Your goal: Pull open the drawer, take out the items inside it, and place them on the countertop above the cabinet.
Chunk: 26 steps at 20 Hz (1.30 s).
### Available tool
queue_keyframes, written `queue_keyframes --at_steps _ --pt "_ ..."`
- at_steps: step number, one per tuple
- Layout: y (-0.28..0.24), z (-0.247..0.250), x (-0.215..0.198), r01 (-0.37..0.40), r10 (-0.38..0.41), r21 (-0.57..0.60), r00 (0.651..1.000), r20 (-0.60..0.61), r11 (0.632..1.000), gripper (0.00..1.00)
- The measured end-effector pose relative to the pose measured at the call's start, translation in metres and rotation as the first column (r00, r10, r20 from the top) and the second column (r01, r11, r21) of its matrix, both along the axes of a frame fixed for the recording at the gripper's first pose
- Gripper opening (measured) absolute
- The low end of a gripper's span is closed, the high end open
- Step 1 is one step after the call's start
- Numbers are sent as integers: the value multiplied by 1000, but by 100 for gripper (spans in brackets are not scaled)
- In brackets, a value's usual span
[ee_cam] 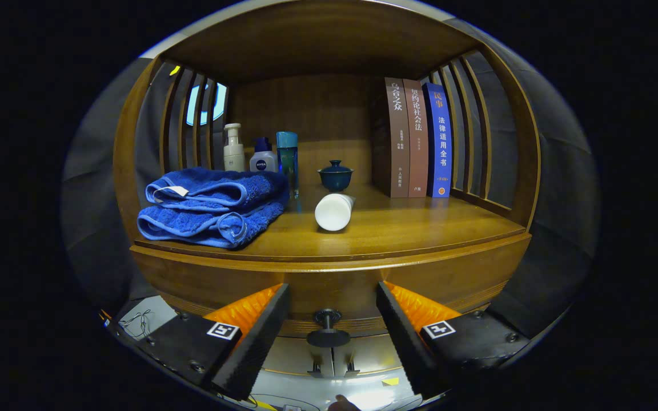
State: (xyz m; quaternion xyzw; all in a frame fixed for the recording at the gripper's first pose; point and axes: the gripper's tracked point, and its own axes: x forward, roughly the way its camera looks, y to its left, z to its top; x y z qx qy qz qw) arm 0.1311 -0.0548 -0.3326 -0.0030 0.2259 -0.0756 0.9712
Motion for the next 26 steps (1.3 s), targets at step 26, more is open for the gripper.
queue_keyframes --at_steps 26 --pt "27 217 -78 -52 67 -63 960 270 997 100"
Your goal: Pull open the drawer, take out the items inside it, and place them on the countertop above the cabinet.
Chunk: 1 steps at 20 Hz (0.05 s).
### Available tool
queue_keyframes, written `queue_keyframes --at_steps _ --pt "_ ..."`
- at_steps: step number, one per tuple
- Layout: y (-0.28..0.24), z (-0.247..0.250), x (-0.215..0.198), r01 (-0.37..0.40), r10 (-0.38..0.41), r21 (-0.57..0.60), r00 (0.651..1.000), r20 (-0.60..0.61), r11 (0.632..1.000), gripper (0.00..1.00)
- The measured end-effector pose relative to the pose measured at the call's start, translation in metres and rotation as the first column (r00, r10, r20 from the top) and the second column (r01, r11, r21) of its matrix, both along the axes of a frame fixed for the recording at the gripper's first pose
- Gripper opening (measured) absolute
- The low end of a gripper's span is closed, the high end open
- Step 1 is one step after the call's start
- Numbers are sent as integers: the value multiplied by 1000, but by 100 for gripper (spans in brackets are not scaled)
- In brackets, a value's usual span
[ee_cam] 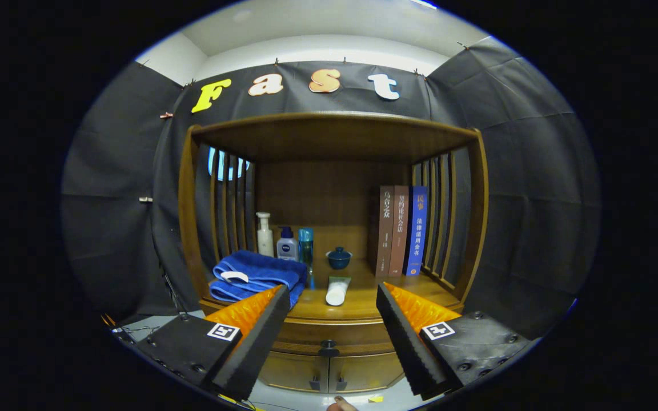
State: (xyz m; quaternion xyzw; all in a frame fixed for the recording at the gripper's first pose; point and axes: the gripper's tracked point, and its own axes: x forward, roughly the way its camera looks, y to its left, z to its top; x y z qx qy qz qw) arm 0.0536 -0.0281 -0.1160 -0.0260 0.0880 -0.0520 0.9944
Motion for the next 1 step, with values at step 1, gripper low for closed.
queue_keyframes --at_steps 1 --pt "2 10 -7 -3 3 1 1000 8 1000 100"
